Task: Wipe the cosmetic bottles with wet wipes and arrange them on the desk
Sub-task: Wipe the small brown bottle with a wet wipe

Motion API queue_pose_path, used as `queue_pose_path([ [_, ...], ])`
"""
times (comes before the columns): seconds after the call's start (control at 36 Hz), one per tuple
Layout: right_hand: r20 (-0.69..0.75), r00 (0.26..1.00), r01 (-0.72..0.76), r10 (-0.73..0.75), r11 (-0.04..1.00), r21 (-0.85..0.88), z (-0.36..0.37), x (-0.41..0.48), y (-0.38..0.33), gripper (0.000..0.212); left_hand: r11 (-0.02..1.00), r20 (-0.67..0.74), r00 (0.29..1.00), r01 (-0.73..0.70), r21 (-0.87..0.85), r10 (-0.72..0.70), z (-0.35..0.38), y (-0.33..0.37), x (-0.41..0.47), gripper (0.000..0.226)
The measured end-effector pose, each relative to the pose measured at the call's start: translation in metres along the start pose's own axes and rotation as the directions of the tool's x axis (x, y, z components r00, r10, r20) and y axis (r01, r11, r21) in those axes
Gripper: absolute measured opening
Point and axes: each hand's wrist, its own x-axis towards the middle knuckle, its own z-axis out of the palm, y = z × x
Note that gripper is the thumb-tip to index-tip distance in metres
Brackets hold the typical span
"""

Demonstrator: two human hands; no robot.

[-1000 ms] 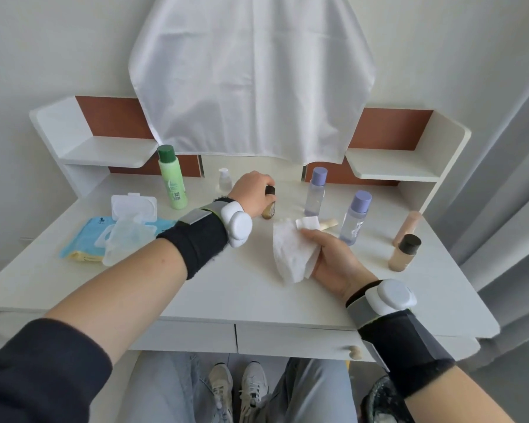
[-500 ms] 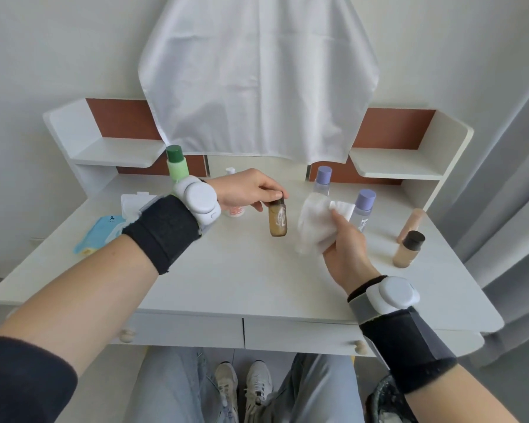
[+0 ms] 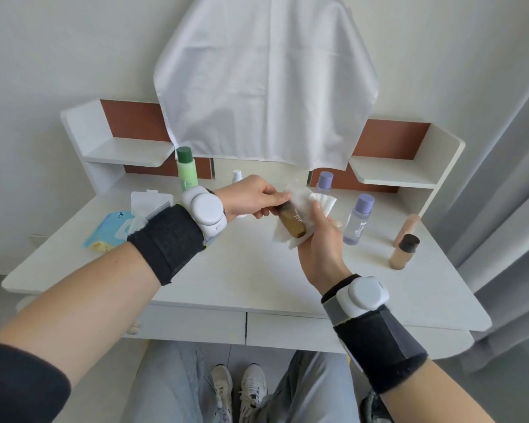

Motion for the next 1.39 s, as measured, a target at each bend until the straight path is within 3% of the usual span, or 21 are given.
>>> queue_pose_path([
  [0.17, -0.019, 1.000, 0.015, -0.014, 1.000, 0.023, 0.003, -0.005, -0.001, 0.043, 0.998, -0.031, 0.999, 0.040, -0.051, -0.041, 0.002, -0.002, 0.000, 0.036],
  [0.33, -0.010, 1.000, 0.025, -0.024, 0.998, 0.061, -0.005, -0.008, 0.002, 0.029, 0.991, -0.097, 0.991, 0.087, -0.105, -0.098, 0.005, -0.001, -0.001, 0.044],
  [0.53, -0.091, 0.996, 0.019, -0.022, 0.999, -0.037, -0.014, -0.011, -0.001, 0.028, 0.978, -0.141, 0.977, 0.139, -0.153, -0.161, -0.005, -0.002, 0.000, 0.052],
  [0.67, -0.220, 0.975, -0.006, -0.030, 0.987, -0.163, -0.026, -0.008, -0.002, 0.017, 0.999, -0.234, 0.971, 0.048, -0.009, -0.049, -0.015, 0.008, 0.000, 0.042],
  [0.78, -0.302, 0.953, -0.064, 0.032, 0.993, -0.098, -0.034, -0.004, -0.007, 0.015, 0.988, -0.195, 0.981, 0.025, 0.155, 0.006, -0.019, 0.016, 0.001, 0.039],
  [0.97, -0.278, 0.953, -0.128, 0.120, 0.992, -0.011, -0.037, 0.002, -0.010, 0.012, 0.894, -0.192, 0.977, 0.007, 0.448, 0.089, -0.001, 0.010, -0.001, 0.021],
  [1.11, -0.214, 0.954, -0.189, 0.211, 0.975, 0.120, -0.037, 0.003, -0.003, 0.009, 0.835, -0.220, 0.971, 0.047, 0.548, 0.089, 0.015, 0.000, -0.004, 0.038],
  [1.19, -0.145, 0.963, -0.201, 0.229, 0.962, 0.186, -0.039, 0.003, 0.001, 0.018, 0.809, -0.236, 0.969, 0.084, 0.582, 0.069, 0.022, -0.005, -0.003, 0.046],
  [1.39, -0.106, 0.964, -0.205, 0.243, 0.936, 0.286, -0.041, 0.008, 0.007, 0.018, 0.758, -0.247, 0.968, 0.139, 0.637, 0.030, 0.030, -0.012, 0.000, 0.046],
])
